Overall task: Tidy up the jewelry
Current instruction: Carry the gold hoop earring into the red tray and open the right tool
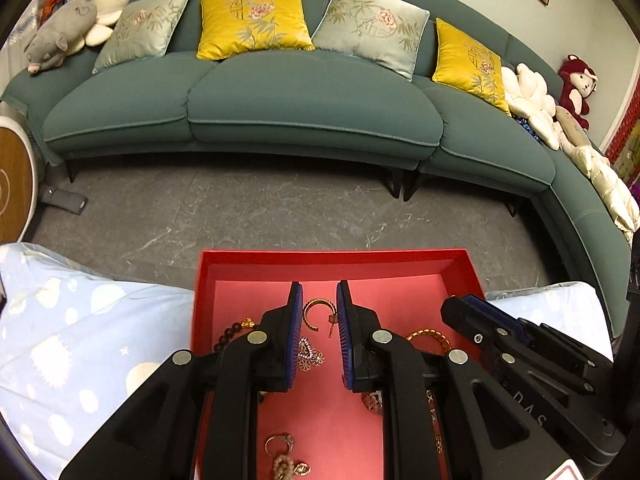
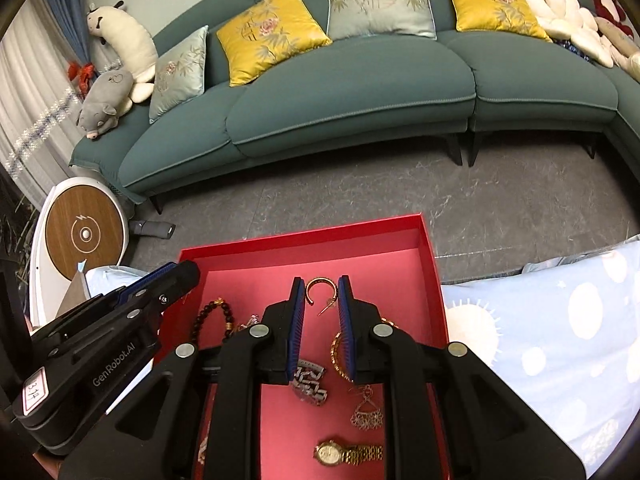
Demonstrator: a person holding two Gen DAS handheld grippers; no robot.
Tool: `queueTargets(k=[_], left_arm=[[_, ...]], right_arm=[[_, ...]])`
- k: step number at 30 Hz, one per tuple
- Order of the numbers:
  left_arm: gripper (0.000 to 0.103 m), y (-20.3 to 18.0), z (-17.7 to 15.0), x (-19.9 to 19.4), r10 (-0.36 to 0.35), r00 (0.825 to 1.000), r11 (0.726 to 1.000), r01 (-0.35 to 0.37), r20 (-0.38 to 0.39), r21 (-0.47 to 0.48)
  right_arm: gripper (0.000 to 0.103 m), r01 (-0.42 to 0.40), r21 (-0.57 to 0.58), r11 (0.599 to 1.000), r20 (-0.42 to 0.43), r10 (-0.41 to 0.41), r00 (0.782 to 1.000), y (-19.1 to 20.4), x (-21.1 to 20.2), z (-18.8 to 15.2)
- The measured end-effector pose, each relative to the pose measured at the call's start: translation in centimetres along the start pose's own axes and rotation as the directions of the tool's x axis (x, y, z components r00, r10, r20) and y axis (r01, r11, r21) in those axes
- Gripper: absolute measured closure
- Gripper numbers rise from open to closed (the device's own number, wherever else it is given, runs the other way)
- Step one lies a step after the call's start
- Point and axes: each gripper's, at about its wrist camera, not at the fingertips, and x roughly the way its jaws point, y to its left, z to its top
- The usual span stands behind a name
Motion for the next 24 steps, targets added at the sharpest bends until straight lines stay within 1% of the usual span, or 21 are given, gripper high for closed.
queueTargets(k=[5,7,9,13,19,22,24], left_arm=[[0.088,0.4,0.1,2.2,0.004,0.999,1.0,-0.004,-0.047,0.004],[0.087,0.5,0.0,2.7,-0.001,0.999,1.0,0.001,-0.049,0.0],[0.087,0.9,-0.1,3.0,-0.011,0.999,1.0,0.01,-0.051,-0.007],[0.087,1.3,-0.1,3.5,-0.022,0.999,1.0,0.022,-0.049,-0.012],[0.086,2.1,-0.6,3.1,-0.054,0.998,0.998,0.054,-0.018,-0.023],[0.086,1.9,-1.0,3.0,-0.04,0.999,0.999,0.04,-0.004,-0.015],[0.086,1.5,-1.1,3.1,-0.033,0.999,0.999,0.033,-0.003,-0.001]], right_arm=[[0.087,-0.009,-0.032,0.999,-0.027,0.008,1.0,-0.1,1.8,-0.1],[0.086,-0.005,-0.036,0.999,-0.024,0.004,1.0,-0.2,2.2,-0.3],[0.086,-0.018,-0.034,0.999,-0.016,0.018,1.0,-0.2,2.5,-0.3],[0.084,-0.044,-0.007,0.999,0.007,0.044,0.999,-0.8,2.7,-0.6],[0.084,-0.093,0.032,0.995,0.037,0.092,0.995,-1.4,2.0,-1.2],[0.083,-0.093,0.01,0.996,0.05,0.092,0.994,-0.9,1.7,-1.5],[0.083,-0.075,-0.019,0.997,0.063,0.076,0.995,-0.4,1.4,-1.7]])
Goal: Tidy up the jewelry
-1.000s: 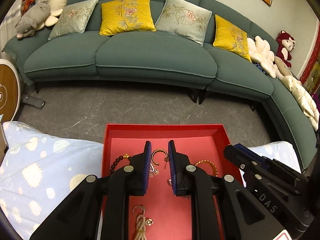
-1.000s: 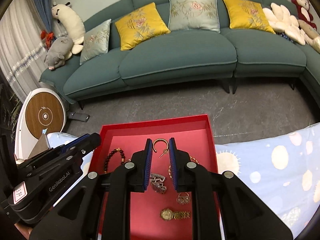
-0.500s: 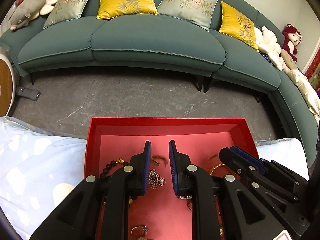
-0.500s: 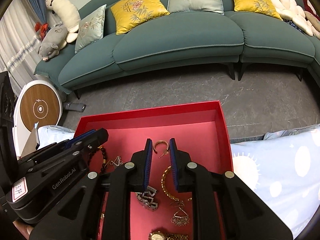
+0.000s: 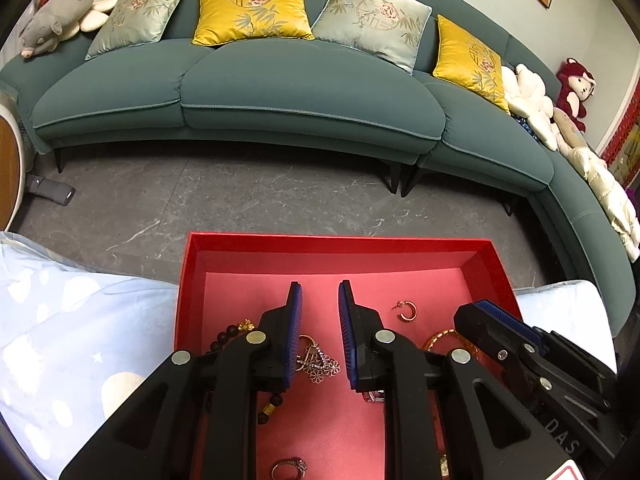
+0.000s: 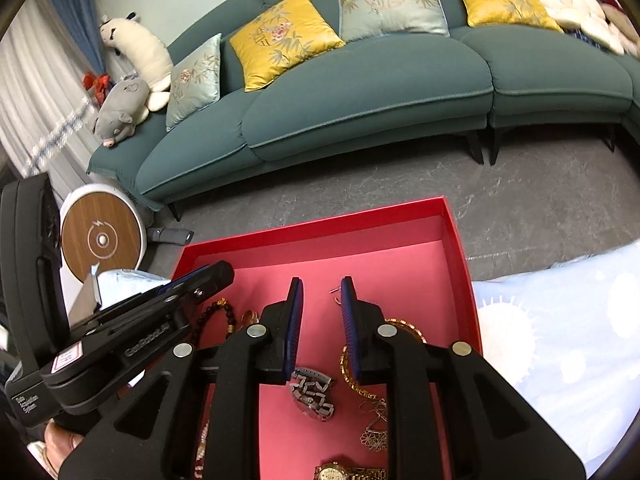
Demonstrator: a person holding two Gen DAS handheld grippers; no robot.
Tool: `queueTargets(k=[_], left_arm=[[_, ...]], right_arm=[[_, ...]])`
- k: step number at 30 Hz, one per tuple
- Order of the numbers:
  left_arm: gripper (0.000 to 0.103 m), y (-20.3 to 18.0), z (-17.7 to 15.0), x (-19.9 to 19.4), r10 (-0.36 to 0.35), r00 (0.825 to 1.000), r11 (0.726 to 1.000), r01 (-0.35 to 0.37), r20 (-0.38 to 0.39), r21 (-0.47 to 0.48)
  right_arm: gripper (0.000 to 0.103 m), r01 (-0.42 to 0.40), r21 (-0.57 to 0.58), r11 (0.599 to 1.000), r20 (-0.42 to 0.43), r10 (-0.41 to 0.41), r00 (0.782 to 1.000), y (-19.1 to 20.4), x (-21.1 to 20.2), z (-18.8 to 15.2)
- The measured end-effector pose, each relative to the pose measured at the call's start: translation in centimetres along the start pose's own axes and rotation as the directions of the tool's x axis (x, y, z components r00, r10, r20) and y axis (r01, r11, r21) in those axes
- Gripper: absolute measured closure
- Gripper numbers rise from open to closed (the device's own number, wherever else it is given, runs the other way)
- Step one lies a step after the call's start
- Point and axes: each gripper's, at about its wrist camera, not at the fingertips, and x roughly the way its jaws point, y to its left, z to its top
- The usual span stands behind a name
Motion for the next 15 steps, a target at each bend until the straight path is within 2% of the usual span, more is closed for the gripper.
queueTargets(k=[6,10,12,15], left_arm=[[0.086,-0.7,0.0,-0.4,0.027,0.999,0.999,-0.028,0.036,0.02],[0.086,-1.0,-0.1,-1.2,0.049,0.997,0.998,-0.051,0.066,0.021],[0.086,-0.9,-0.4,-1.9,0.057,0.995,0.998,-0.058,0.079,0.01],[0.086,-1.6,-1.2,-3.1,0.093,0.99,0.995,-0.097,0.11,0.034]], right_arm=[[0.083,0.049,-0.086,0.995,0.037,-0.046,0.998,1.5,-0.4,-0.4],[0.082,0.072,-0.104,0.992,0.063,-0.066,0.996,1.9,-1.1,-0.9],[0.076,0.075,-0.102,0.992,0.076,-0.067,0.995,1.9,-1.7,-1.1],[0.074,0.075,-0.093,0.993,0.09,-0.067,0.994,1.9,-2.6,-1.5]])
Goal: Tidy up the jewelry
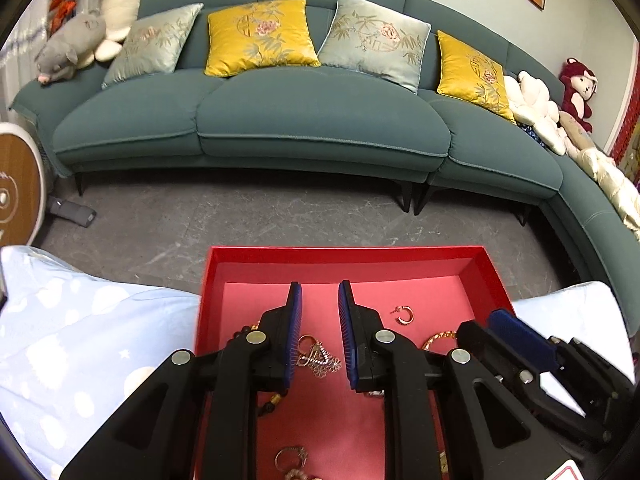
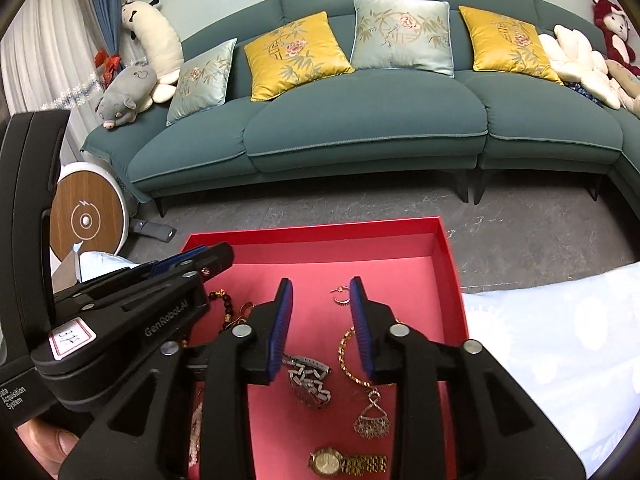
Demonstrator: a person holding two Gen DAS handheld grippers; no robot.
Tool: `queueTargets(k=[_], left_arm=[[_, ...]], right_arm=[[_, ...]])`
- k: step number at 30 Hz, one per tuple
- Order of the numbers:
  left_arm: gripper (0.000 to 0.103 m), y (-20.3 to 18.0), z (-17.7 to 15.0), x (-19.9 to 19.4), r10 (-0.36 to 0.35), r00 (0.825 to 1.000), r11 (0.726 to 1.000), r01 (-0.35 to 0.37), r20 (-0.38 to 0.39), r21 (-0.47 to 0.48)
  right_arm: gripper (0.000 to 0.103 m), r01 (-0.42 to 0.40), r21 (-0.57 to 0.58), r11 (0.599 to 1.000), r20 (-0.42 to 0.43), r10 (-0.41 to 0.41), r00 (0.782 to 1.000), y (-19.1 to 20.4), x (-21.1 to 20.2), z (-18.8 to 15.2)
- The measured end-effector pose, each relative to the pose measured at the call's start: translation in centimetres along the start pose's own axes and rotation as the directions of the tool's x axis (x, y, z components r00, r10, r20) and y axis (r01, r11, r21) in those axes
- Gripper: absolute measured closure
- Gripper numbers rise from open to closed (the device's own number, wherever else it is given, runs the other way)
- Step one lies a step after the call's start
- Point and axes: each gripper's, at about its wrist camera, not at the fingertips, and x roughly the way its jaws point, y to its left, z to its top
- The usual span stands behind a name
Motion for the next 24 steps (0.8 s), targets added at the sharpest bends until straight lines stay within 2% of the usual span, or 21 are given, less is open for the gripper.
queueTargets(k=[5,8,11,13,18,24], left_arm=[[0.086,-0.8,-1.8,-2.9,0.029,0.999,0.999,-0.03,0.018,0.036],[0.084,-1.0,-2.6,-4.9,0.047,0.998,0.998,-0.048,0.034,0.041],[0.077,-1.7,-3.6,-7.0,0.077,0.996,0.995,-0.08,0.055,0.054],[0.077,-2.0,-4.1,-8.1,0.074,0.996,0.995,-0.077,0.053,0.057],[0.077,-2.4,-5.2,-10.5,0.065,0.997,0.996,-0.067,0.034,0.052],[0.077,-3.2,-6.3,-12.9,0.072,0.997,0.996,-0.073,0.017,0.05]], right_arm=[[0.074,0.012,-0.008,1.0,0.011,-0.012,1.0,0.0,-2.1,-0.3],[0.069,0.006,-0.005,1.0,0.009,-0.006,1.0,0.3,-3.8,-0.9],[0.066,0.023,-0.023,0.999,0.021,-0.023,1.0,0.9,-5.9,-1.9],[0.065,0.044,-0.034,0.998,0.033,-0.043,0.999,1.2,-7.3,-2.6],[0.065,0.025,0.011,1.0,0.023,-0.025,0.999,1.1,-9.7,-3.7],[0.065,0.042,0.025,0.999,0.03,-0.042,0.999,1.5,-12.4,-4.6]])
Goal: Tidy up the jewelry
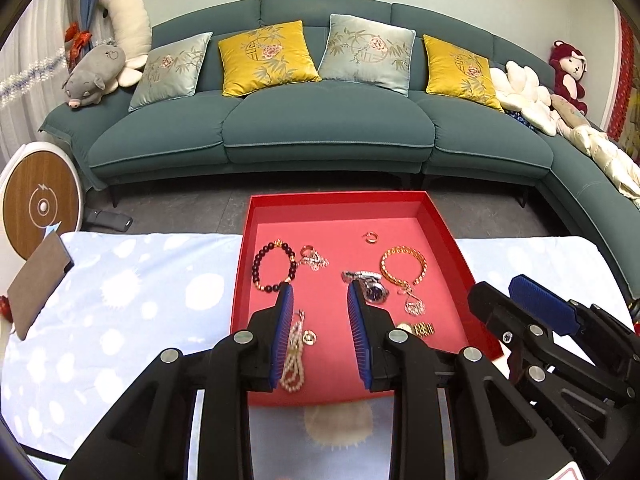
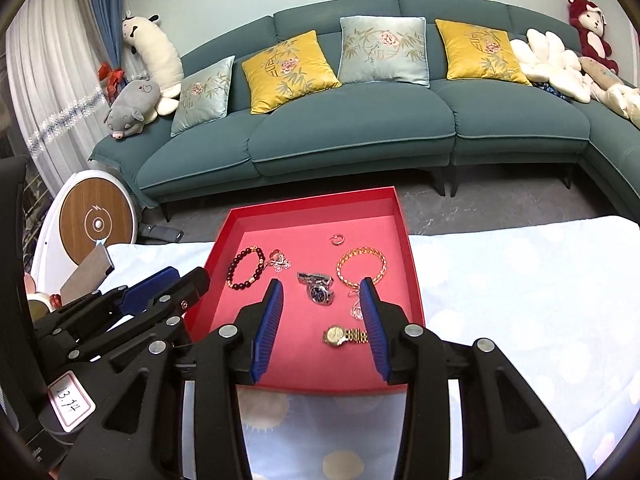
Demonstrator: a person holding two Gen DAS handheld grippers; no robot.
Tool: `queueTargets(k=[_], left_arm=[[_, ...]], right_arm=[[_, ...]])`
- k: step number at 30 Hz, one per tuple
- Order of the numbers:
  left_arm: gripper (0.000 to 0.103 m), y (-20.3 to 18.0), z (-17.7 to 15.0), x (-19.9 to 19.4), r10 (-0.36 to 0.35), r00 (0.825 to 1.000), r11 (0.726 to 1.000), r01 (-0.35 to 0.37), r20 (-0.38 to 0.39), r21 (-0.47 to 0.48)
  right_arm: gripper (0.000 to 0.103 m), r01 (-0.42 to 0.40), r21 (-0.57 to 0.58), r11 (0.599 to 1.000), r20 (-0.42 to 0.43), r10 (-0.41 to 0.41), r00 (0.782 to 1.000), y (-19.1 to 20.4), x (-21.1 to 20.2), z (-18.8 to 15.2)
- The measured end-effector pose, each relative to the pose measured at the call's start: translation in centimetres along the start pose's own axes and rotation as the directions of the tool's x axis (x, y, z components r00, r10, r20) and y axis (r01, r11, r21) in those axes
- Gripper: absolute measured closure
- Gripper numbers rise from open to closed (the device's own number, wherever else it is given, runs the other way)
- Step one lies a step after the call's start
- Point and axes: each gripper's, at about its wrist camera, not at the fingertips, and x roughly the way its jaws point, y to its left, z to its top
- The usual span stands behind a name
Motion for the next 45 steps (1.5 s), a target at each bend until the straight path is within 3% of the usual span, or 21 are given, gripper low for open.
queueTargets(k=[4,8,12,15,19,21,27,32,36,45], left_arm=[[0.077,-0.4,-1.0,-2.4,0.01,1.0,1.0,-0.01,-0.005,-0.012],[0.075,-0.1,-1.9,-5.1,0.022,0.999,0.997,-0.024,-0.023,-0.069],[0.06,0.2,-2.7,-8.4,0.087,0.996,0.991,-0.088,-0.018,-0.105],[0.039,0.1,-3.7,-10.9,0.168,0.985,0.982,-0.165,0.03,-0.089],[0.033,0.5,-5.1,-13.2,0.209,0.976,0.977,-0.204,0.059,-0.068],[0.031,0.6,-6.1,-14.0,0.222,0.973,0.973,-0.217,0.068,-0.074],[0.03,0.1,-8.3,-14.5,0.242,0.967,0.97,-0.24,0.08,-0.033],[0.03,-1.0,-9.4,-14.3,0.184,0.98,0.983,-0.183,0.074,-0.012],[0.029,-2.2,-9.6,-14.2,0.184,0.978,0.981,-0.188,0.101,0.035],[0.025,-0.7,-9.6,-12.5,0.208,0.976,0.978,-0.207,0.067,-0.019]], right_arm=[[0.065,0.013,0.014,1.0,-0.002,-0.012,1.0,0.5,-2.1,-0.5],[0.056,0.024,0.064,0.998,0.0,-0.024,1.0,0.7,-4.7,-1.2],[0.052,0.035,0.111,0.993,0.006,-0.036,0.999,1.4,-7.7,-2.2],[0.039,0.098,0.109,0.989,0.042,-0.103,0.994,2.0,-10.1,-3.3],[0.036,0.144,0.099,0.985,0.065,-0.151,0.986,2.4,-12.4,-4.3],[0.029,0.157,0.105,0.982,0.086,-0.166,0.982,2.4,-13.7,-5.2],[0.025,0.161,0.104,0.981,0.101,-0.172,0.98,2.1,-14.8,-7.1],[0.023,0.169,0.079,0.982,0.127,-0.178,0.976,2.2,-15.1,-7.6],[0.021,0.148,0.055,0.987,0.143,-0.155,0.978,2.6,-15.4,-7.9],[0.021,0.211,0.03,0.977,0.193,-0.213,0.958,2.3,-15.5,-8.0]])
